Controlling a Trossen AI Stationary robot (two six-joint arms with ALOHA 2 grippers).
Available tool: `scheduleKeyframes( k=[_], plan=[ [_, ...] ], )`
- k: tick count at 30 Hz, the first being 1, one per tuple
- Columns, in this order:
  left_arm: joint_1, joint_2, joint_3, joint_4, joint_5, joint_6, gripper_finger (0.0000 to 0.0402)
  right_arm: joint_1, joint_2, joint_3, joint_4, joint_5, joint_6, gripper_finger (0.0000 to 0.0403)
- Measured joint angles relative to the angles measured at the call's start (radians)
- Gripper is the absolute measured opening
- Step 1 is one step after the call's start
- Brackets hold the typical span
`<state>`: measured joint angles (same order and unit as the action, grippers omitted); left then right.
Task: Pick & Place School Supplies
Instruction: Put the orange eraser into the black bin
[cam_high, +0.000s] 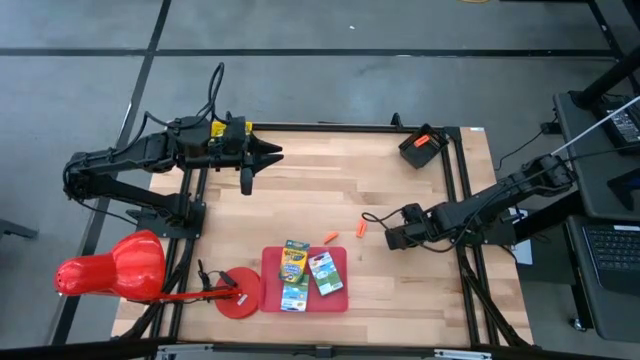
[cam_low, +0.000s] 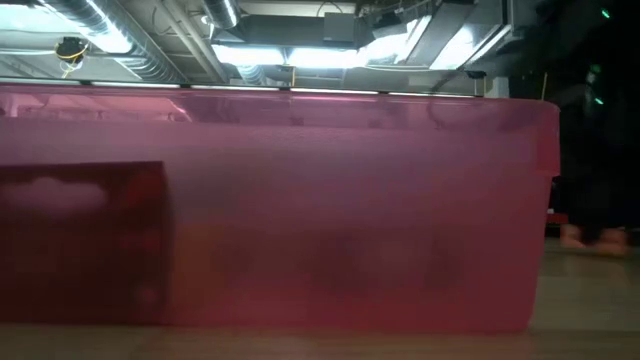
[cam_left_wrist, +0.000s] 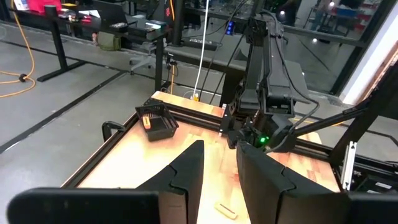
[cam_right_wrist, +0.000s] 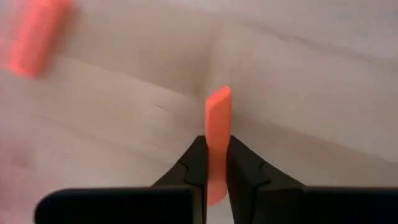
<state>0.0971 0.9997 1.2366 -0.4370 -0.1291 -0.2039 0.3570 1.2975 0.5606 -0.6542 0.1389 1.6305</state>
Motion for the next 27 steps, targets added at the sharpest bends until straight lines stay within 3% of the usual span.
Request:
scheduleKeyframes(
  k=[4,7,11,14,19,27],
  plan=[
    [0.0,0.0,0.0,0.0,-0.005,0.008,0.0092,-0.038,0.0,0.095,-0.03,0.09,-0.07,0.003],
    [0.003,0.003,0.0,0.001,-0.007,0.013,0.0092,-0.119,-0.001,0.189,-0.147,0.174,-0.135,0.003],
    [0.003,0.012,-0.002,0.006,-0.008,0.025,0.0092,-0.289,-0.001,0.272,-0.338,0.275,-0.223,0.003],
    [0.003,0.016,-0.02,0.011,-0.008,0.024,0.0092,-0.458,-0.011,0.277,-0.358,0.31,-0.334,0.003],
    [-0.009,0.018,-0.053,0.018,-0.008,-0.015,0.0092,-0.787,-0.041,0.274,-0.271,0.299,-0.607,0.003],
    [-0.061,0.034,-0.055,0.031,-0.03,-0.019,0.0092,-1.2,-0.036,0.276,-0.07,0.125,-0.929,0.003]
  ],
)
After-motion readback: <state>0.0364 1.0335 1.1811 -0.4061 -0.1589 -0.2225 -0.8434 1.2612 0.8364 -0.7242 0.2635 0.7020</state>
